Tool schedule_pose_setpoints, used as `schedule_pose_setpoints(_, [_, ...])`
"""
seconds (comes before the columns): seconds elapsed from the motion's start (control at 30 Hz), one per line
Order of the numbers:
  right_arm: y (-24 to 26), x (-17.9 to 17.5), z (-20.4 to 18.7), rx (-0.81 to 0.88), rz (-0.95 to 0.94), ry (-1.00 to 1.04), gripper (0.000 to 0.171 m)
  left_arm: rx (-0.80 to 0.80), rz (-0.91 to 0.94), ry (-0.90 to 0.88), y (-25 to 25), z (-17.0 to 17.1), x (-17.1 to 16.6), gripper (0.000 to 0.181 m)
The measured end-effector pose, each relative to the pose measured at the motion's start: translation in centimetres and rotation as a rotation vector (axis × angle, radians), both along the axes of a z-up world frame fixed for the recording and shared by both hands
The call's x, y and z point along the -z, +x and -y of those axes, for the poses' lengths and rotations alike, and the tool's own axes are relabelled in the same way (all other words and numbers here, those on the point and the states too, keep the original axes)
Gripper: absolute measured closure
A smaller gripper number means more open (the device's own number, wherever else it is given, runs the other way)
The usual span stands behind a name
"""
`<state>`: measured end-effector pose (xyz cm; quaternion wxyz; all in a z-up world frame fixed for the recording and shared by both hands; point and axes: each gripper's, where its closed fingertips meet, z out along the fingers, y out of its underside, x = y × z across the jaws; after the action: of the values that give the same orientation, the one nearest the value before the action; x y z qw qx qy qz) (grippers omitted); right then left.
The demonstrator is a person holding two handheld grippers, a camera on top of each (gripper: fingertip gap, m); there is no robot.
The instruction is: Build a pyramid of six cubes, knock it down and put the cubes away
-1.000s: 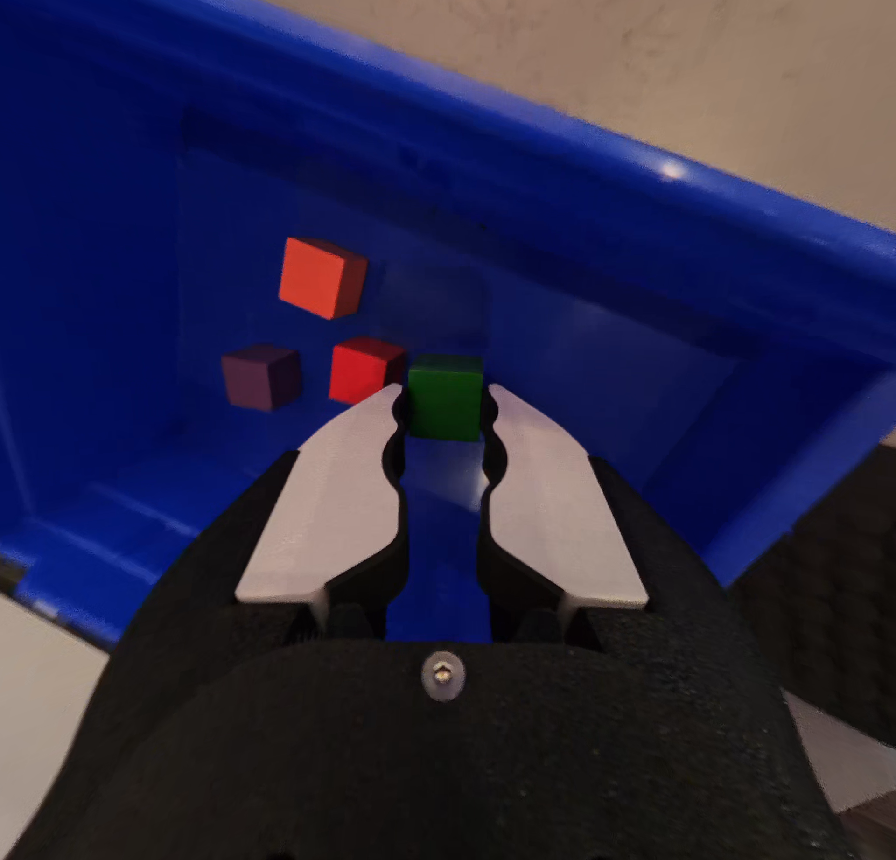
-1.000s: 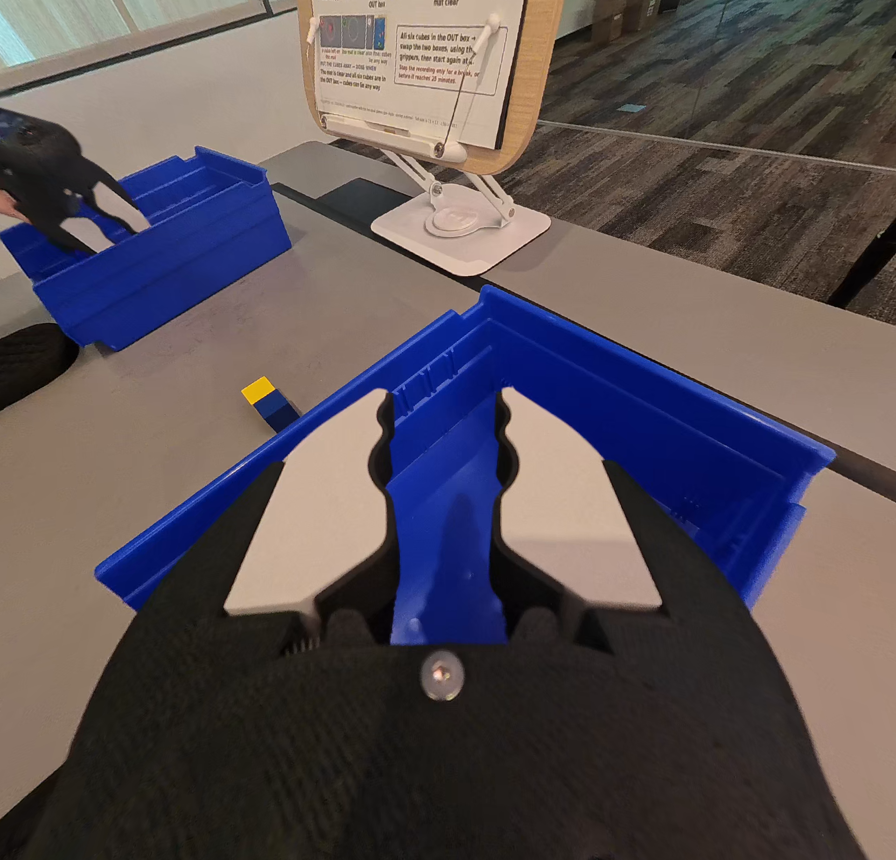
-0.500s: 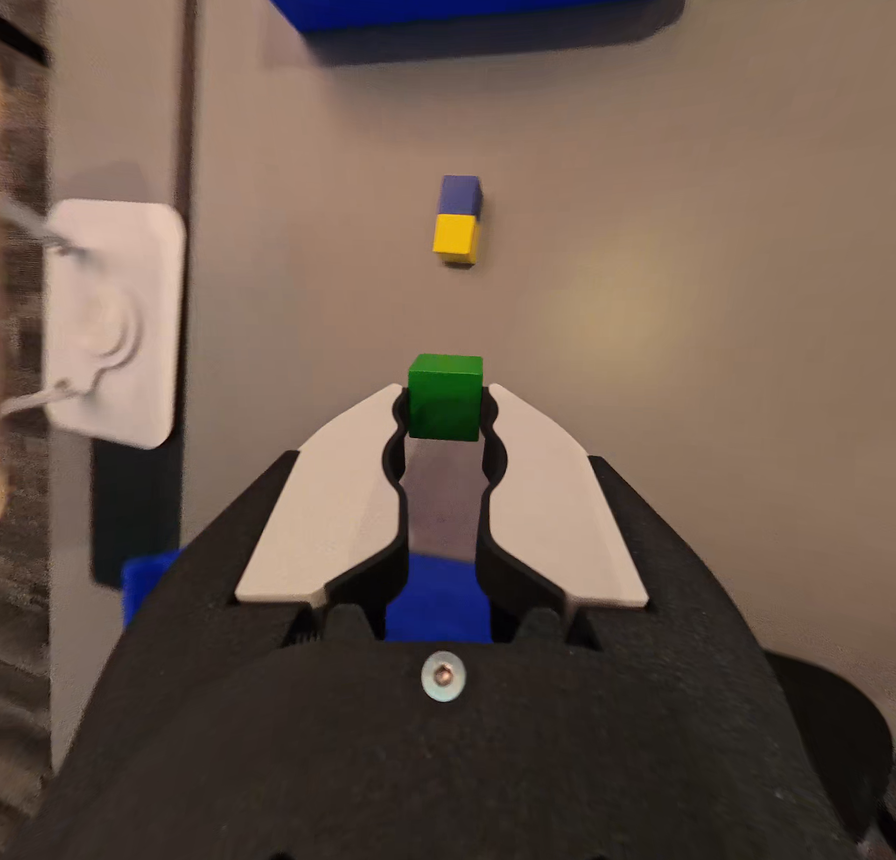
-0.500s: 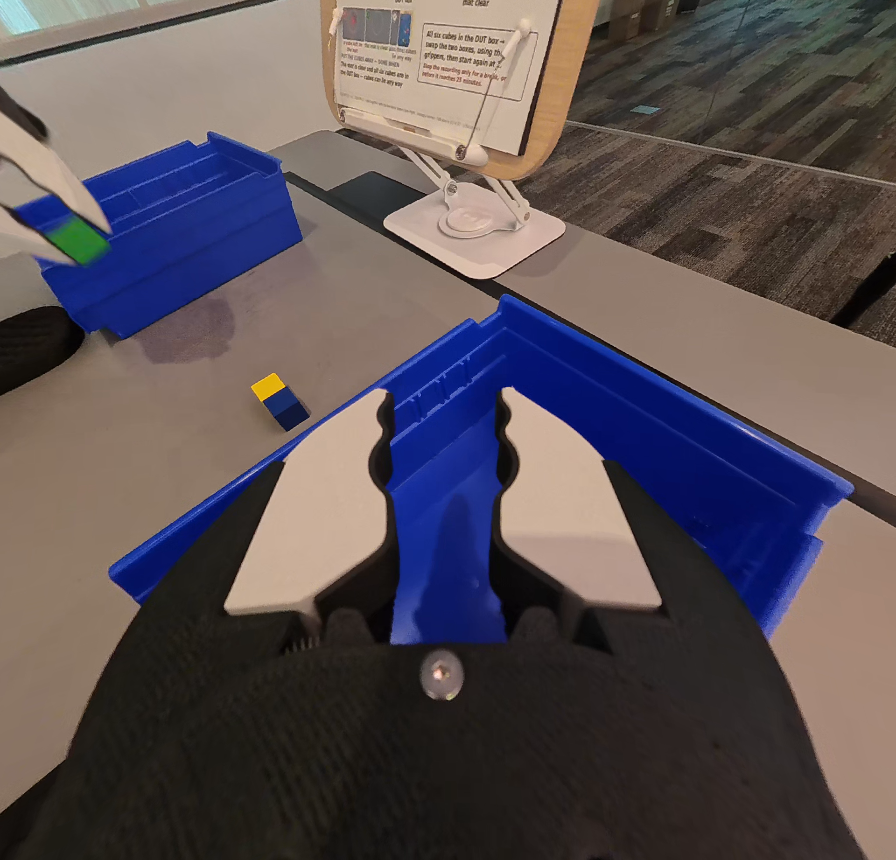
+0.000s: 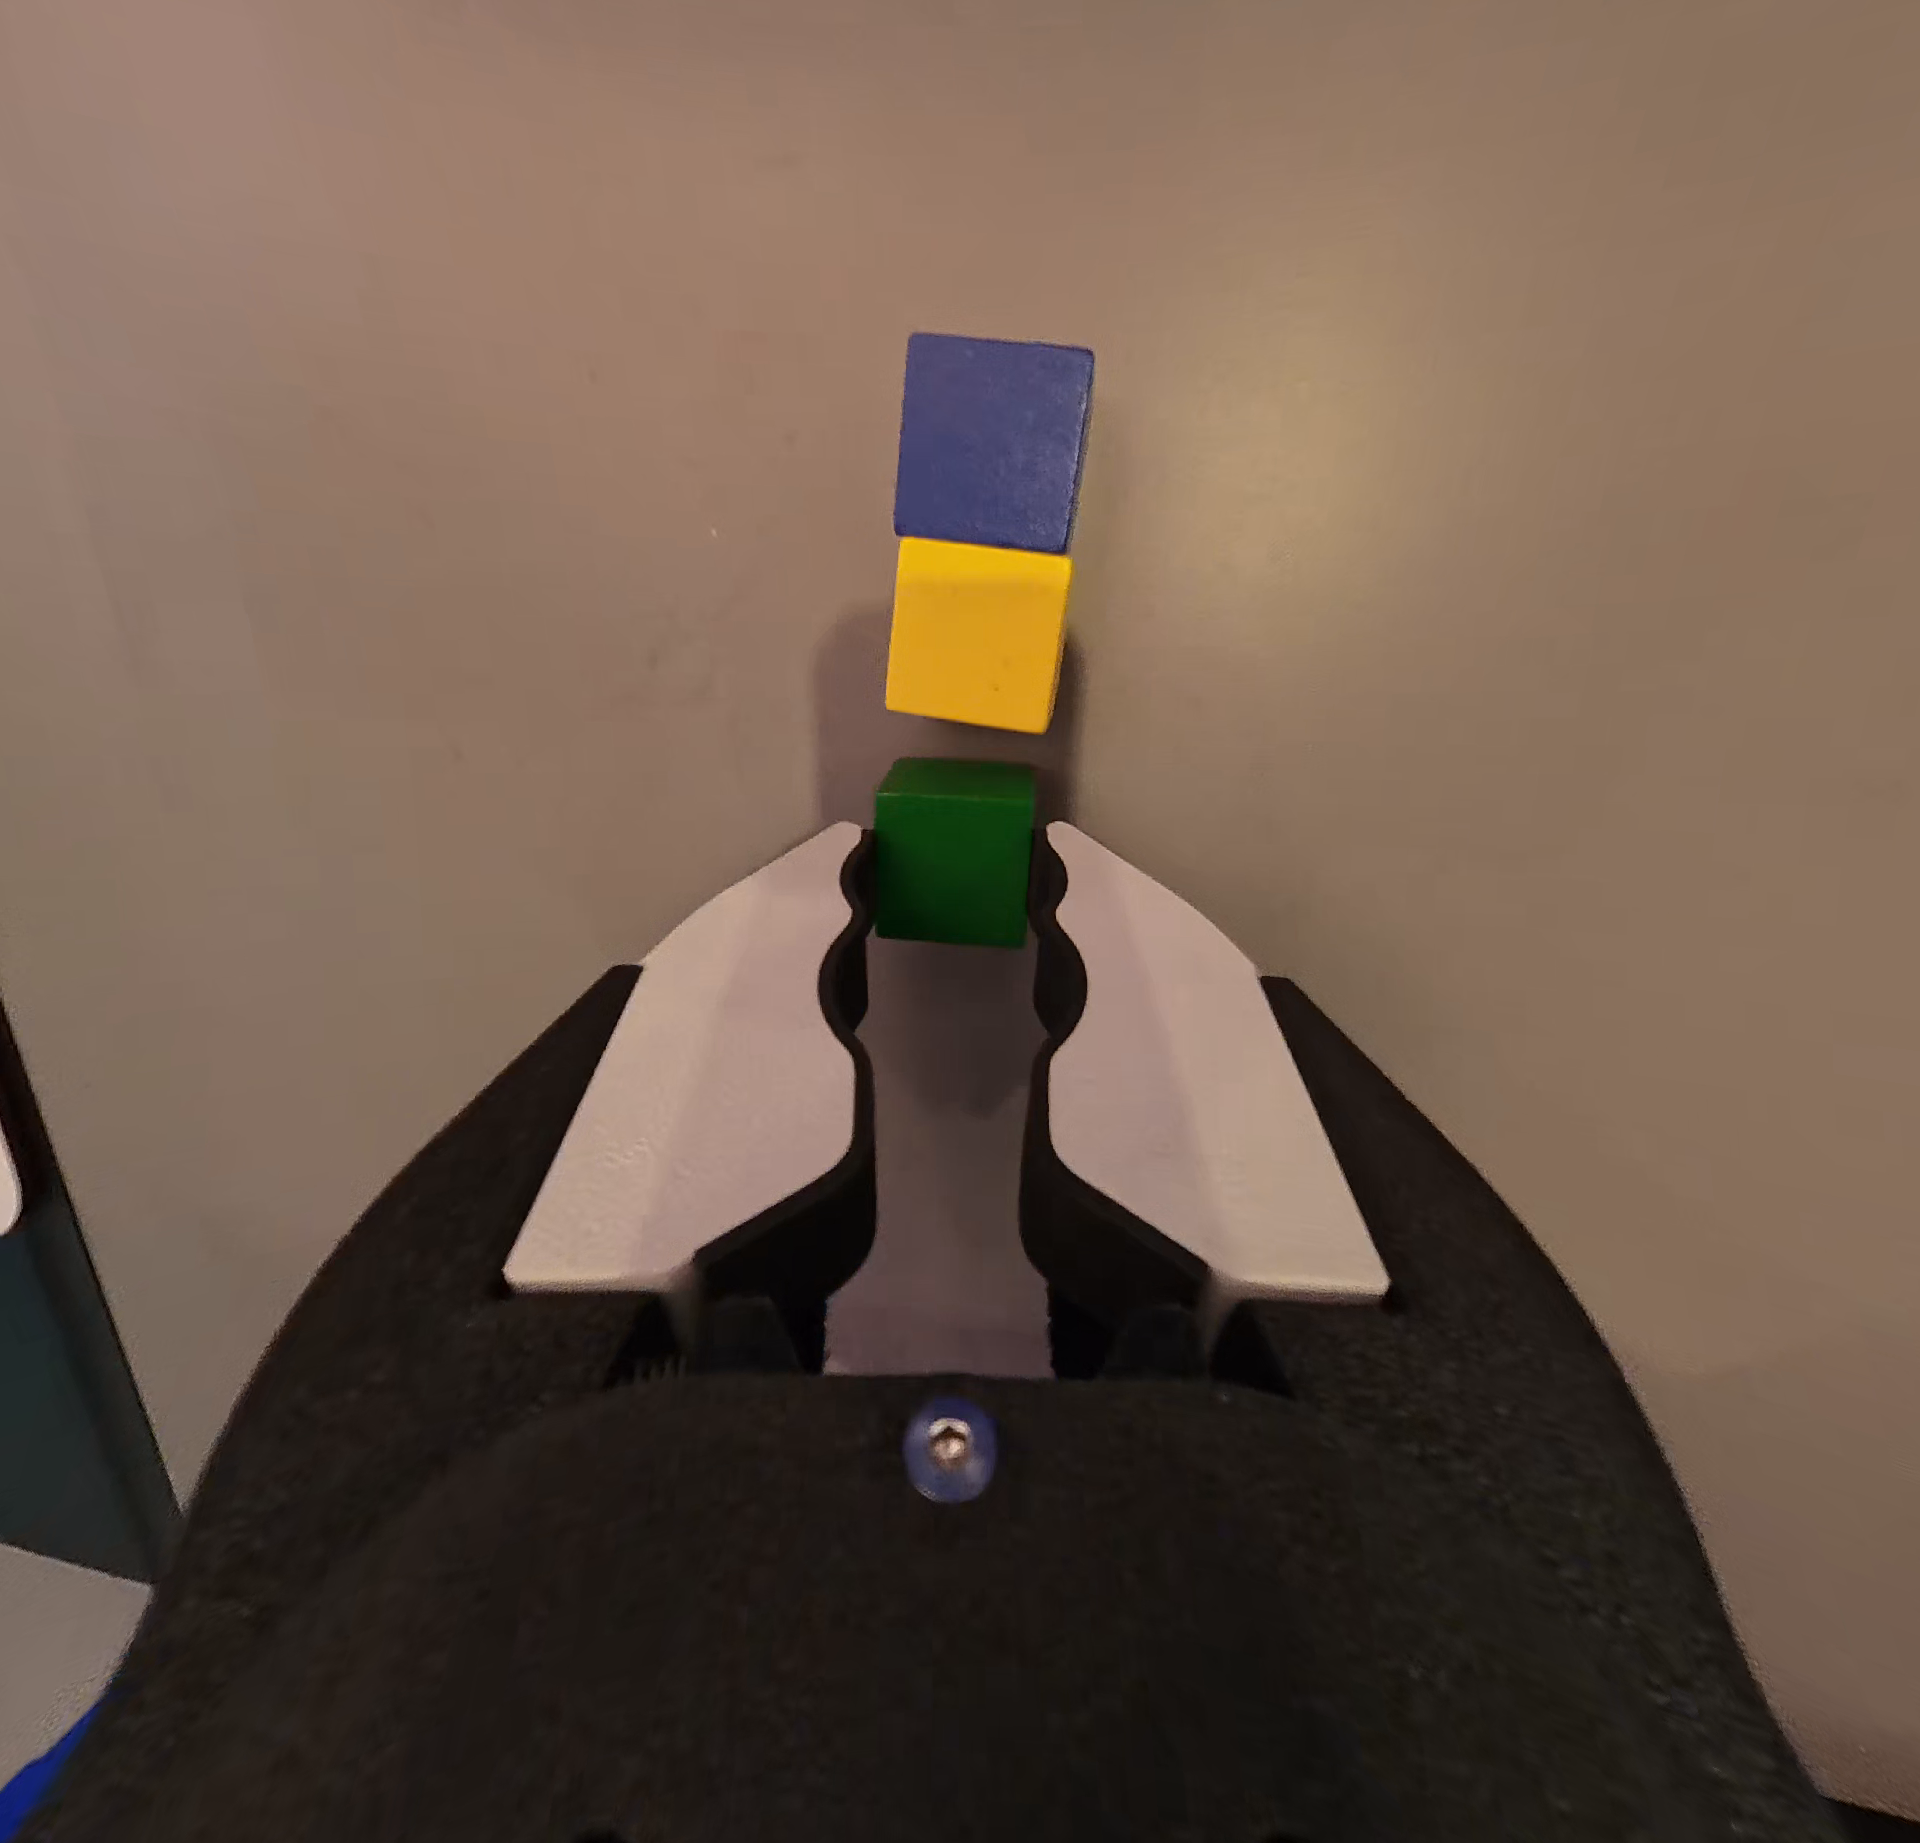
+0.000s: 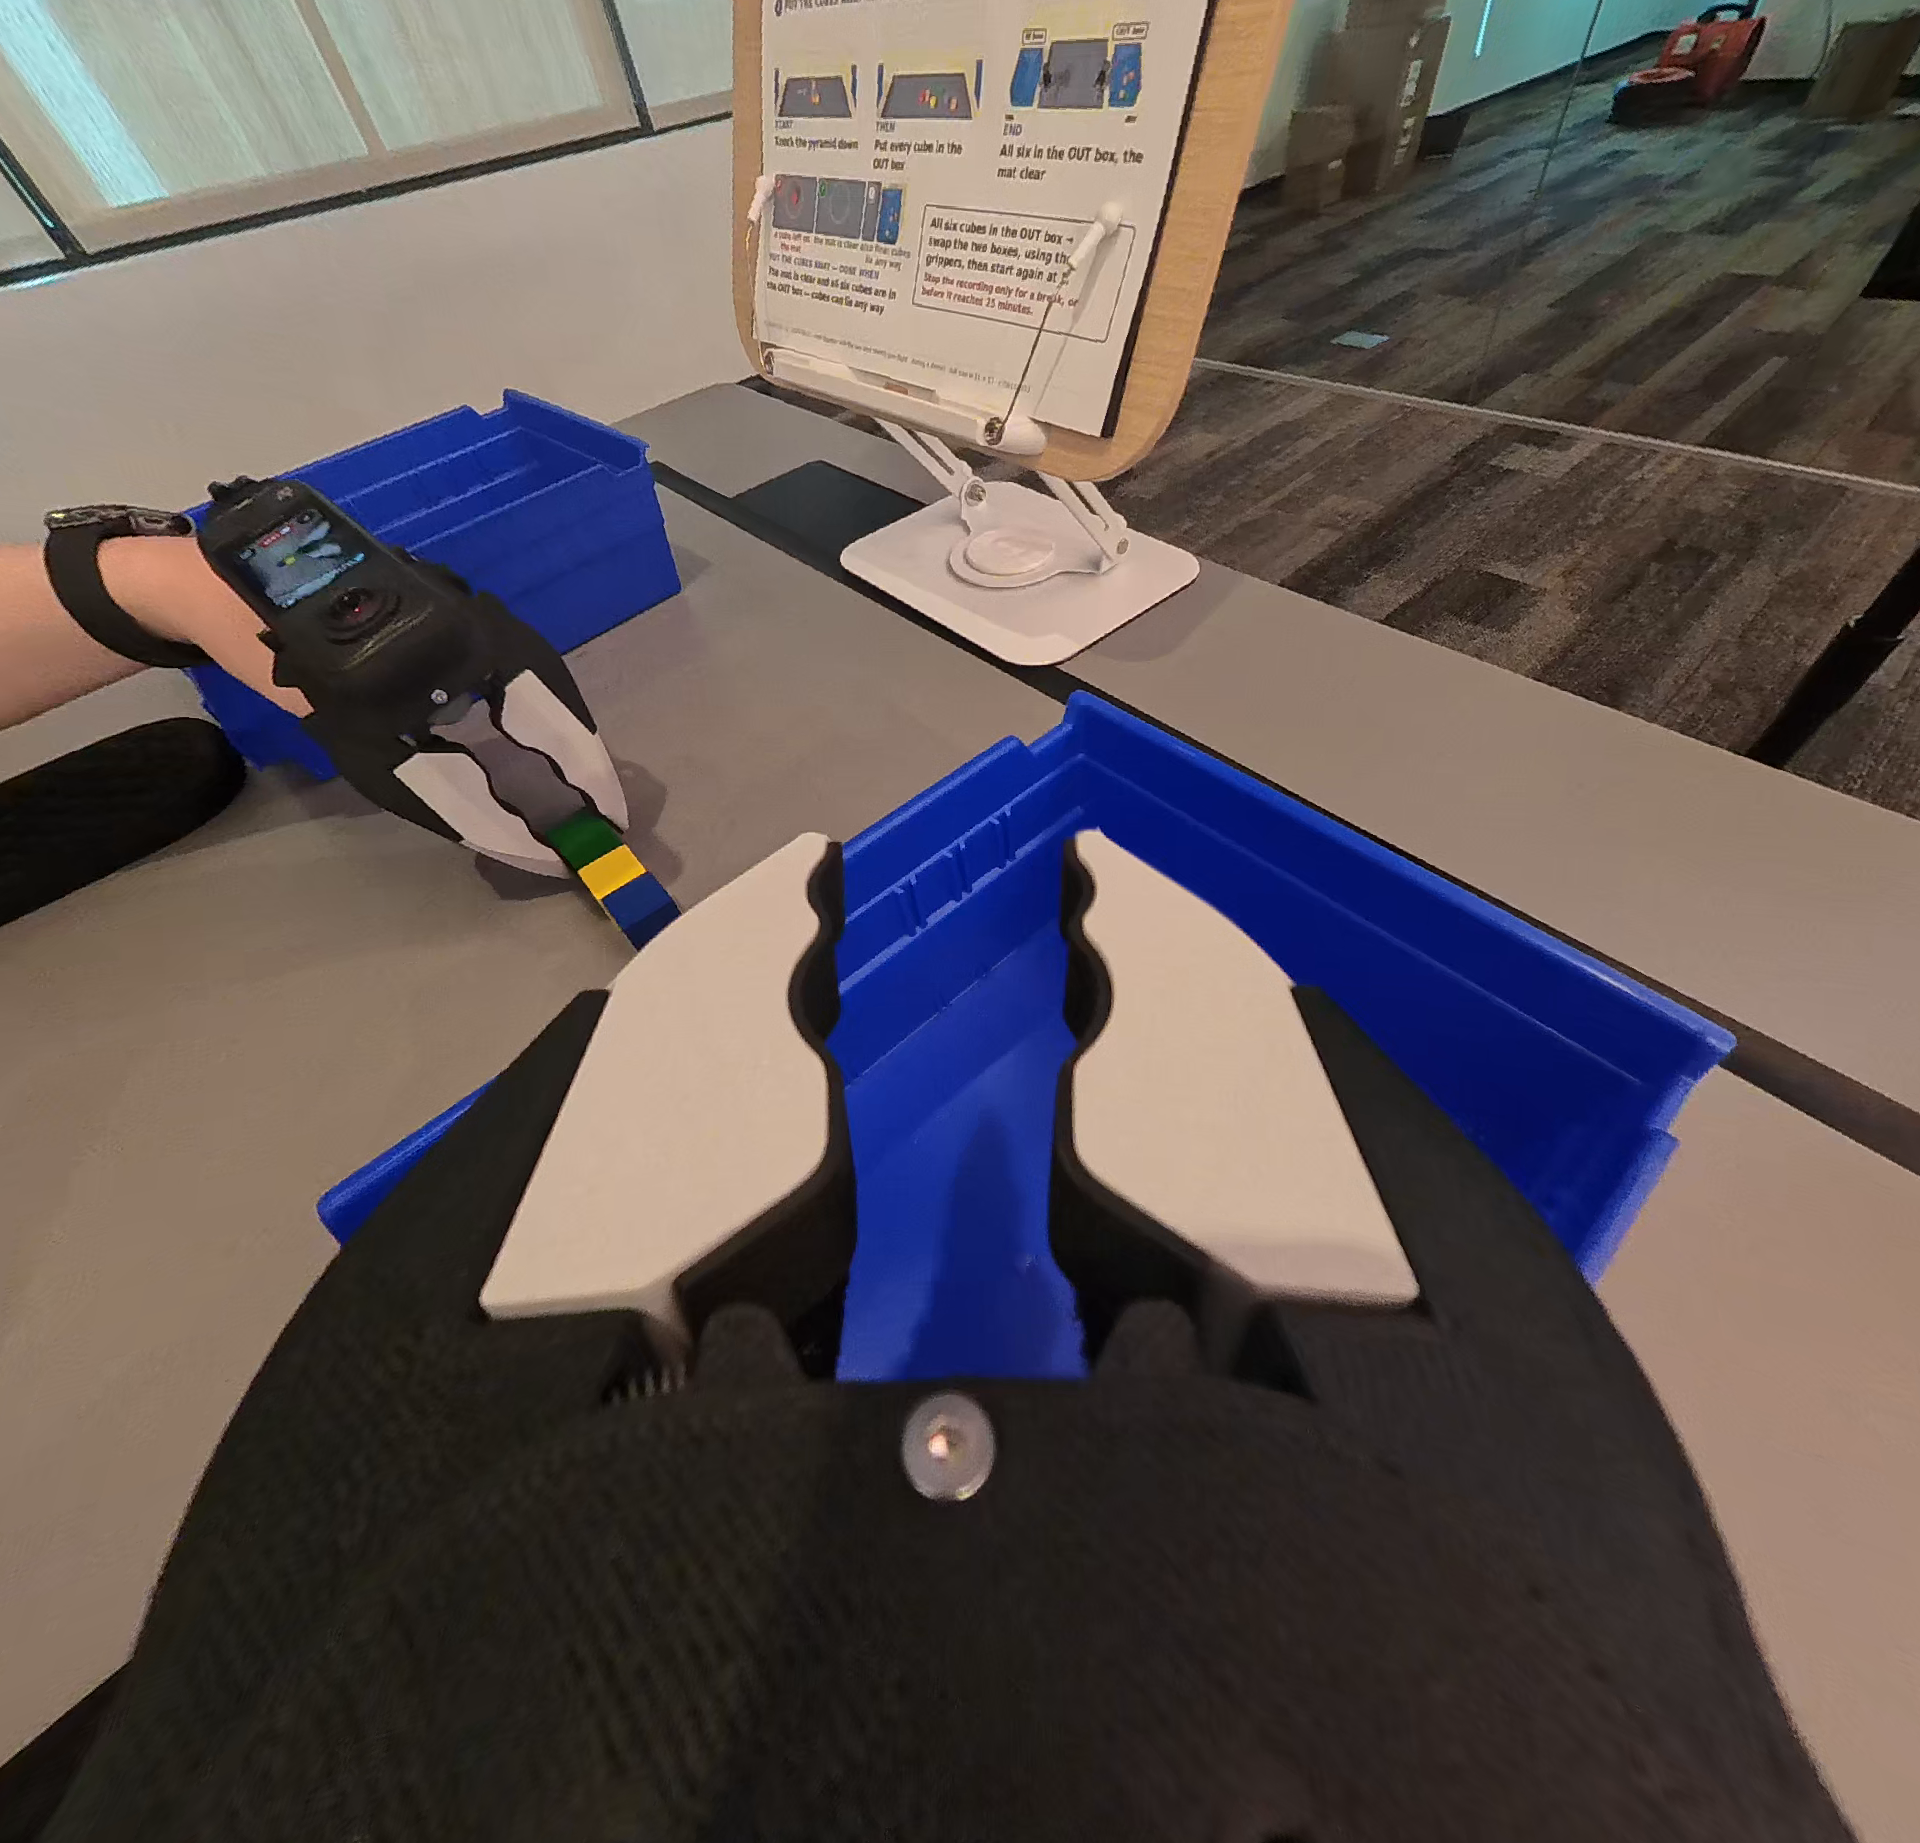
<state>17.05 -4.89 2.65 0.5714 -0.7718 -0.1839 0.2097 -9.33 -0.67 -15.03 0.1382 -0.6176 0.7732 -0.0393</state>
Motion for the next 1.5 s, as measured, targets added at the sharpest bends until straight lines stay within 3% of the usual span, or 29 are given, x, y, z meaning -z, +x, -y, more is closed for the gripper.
schedule_pose_setpoints(1.5, [-0.3,2.9,-0.3,-0.031,0.037,-0.12,0.13,0.043,-0.038,0.015,1.0,0.1,0.6,0.149])
